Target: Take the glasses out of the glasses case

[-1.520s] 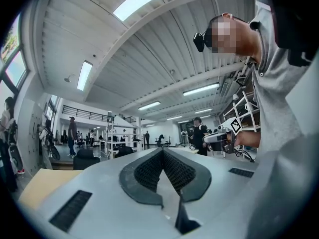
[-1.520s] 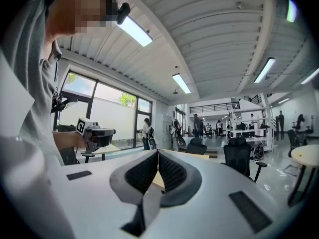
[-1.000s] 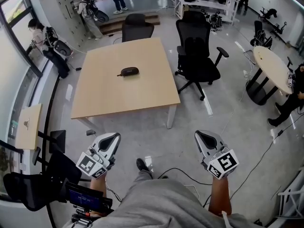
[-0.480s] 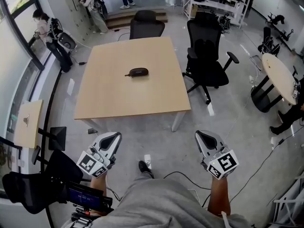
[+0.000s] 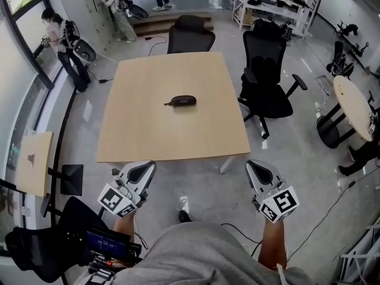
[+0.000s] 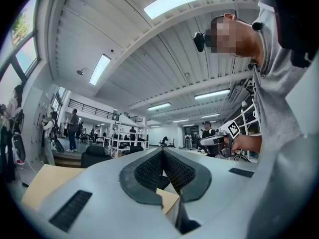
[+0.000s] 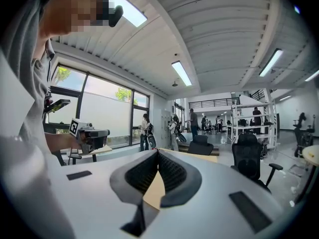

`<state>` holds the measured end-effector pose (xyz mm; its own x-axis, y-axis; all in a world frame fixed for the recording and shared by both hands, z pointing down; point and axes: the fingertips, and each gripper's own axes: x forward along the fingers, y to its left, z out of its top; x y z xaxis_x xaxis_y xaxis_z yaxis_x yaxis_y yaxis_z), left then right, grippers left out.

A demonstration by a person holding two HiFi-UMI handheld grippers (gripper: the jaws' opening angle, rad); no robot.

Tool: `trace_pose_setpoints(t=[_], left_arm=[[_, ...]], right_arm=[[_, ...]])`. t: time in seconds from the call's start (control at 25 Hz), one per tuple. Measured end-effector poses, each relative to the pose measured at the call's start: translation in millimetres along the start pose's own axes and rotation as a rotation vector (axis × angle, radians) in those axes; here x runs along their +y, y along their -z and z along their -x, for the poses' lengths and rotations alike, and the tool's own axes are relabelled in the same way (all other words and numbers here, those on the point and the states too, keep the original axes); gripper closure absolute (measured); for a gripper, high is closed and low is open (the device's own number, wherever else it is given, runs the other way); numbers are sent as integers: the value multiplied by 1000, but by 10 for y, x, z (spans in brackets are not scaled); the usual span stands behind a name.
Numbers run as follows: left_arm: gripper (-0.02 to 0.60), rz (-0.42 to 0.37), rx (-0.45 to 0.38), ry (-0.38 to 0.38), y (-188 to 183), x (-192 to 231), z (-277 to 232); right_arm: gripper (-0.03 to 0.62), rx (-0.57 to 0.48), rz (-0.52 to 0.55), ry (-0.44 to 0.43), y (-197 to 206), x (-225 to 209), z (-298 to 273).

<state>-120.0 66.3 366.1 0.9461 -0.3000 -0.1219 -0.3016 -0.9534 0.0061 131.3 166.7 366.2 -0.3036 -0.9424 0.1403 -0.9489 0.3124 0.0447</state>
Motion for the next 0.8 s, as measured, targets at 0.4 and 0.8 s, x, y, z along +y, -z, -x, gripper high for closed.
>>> trace_pose_setpoints(t=[0.4,0.8], left_arm=[[575,7,-17,18,37,691,118],[575,12,-32,-38,35,1036,401]], right_arm=[[586,5,10,34,-112,42,-671],[586,11,39,-11,-245,130,-1173]])
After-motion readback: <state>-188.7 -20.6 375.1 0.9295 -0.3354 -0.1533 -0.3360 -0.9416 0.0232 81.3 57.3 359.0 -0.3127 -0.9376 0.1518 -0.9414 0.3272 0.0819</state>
